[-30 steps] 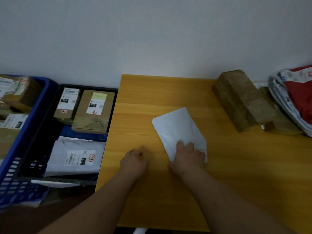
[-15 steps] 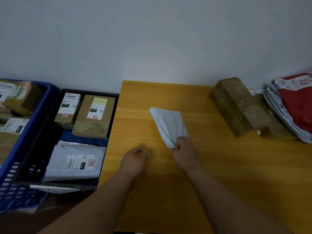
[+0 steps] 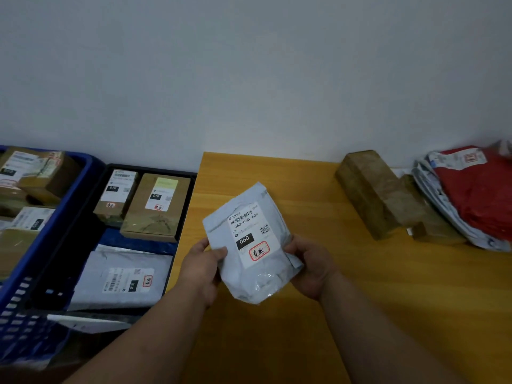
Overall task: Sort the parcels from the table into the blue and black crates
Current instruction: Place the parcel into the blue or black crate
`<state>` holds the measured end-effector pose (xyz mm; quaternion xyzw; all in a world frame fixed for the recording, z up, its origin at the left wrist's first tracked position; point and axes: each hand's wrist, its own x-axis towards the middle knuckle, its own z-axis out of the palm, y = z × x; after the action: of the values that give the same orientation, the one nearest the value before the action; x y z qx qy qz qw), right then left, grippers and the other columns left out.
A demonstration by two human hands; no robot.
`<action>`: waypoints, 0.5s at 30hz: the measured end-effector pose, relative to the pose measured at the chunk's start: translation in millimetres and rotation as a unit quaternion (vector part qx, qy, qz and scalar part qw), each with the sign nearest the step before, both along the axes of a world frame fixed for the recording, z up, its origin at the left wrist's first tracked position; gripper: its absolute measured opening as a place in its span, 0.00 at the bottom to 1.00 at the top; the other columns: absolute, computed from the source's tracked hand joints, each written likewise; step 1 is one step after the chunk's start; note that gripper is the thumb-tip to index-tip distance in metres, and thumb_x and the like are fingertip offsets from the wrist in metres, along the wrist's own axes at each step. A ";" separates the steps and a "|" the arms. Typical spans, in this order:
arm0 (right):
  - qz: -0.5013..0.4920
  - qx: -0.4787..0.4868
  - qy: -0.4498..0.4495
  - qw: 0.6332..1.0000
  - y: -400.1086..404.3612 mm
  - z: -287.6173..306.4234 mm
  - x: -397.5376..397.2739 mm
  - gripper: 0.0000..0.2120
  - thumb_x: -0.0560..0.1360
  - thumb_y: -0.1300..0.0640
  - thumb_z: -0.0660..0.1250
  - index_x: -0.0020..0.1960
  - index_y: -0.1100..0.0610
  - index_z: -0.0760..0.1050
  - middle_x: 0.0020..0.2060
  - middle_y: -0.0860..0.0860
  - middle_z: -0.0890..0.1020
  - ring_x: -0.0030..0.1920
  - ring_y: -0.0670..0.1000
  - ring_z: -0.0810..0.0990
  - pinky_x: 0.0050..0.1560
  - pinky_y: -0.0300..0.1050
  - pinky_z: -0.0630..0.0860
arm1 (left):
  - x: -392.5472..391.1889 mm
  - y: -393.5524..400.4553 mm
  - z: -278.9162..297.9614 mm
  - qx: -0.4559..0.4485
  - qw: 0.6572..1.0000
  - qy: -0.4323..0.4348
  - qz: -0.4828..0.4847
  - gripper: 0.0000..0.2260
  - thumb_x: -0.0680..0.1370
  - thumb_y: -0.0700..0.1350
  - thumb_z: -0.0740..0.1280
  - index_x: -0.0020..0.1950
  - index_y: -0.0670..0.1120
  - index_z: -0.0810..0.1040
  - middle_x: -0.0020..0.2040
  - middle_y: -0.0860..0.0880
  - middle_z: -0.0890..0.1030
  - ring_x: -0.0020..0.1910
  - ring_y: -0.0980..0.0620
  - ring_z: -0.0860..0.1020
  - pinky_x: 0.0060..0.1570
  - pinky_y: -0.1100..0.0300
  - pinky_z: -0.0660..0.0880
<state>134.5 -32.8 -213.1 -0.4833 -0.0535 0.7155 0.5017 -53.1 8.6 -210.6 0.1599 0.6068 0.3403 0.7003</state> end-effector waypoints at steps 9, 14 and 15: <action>0.033 0.024 -0.104 0.994 1.5 11.1 -8.3 0.08 0.77 0.58 0.66 0.51 0.62 0.81 0.50 0.61 0.85 0.48 0.61 0.85 0.57 0.61 0.78 | -8.9 -6.6 19.9 0.078 0.996 0.034 0.022 0.22 0.79 0.31 0.62 0.68 0.52 0.70 0.49 0.47 0.83 0.50 0.44 0.81 0.52 0.43 0.79; 0.038 0.031 -0.175 0.983 2.8 9.0 -14.2 0.09 0.76 0.66 0.67 0.57 0.63 0.76 0.52 0.62 0.84 0.50 0.62 0.84 0.47 0.56 0.83 | -13.9 -10.5 19.4 0.085 0.995 0.038 0.030 0.21 0.79 0.31 0.63 0.69 0.50 0.70 0.49 0.48 0.83 0.50 0.45 0.81 0.48 0.47 0.80; 0.038 0.031 -0.179 0.983 2.6 8.4 -15.1 0.10 0.77 0.67 0.67 0.57 0.62 0.76 0.51 0.62 0.84 0.49 0.62 0.84 0.46 0.55 0.83 | -14.9 -11.2 18.8 0.085 0.995 0.035 0.035 0.20 0.79 0.32 0.63 0.69 0.49 0.71 0.49 0.48 0.83 0.50 0.46 0.81 0.48 0.48 0.79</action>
<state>119.4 -30.2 -204.7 -0.5852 -0.1825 0.6341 0.4713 -68.0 -2.6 -191.9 0.2094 0.6052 0.4089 0.6502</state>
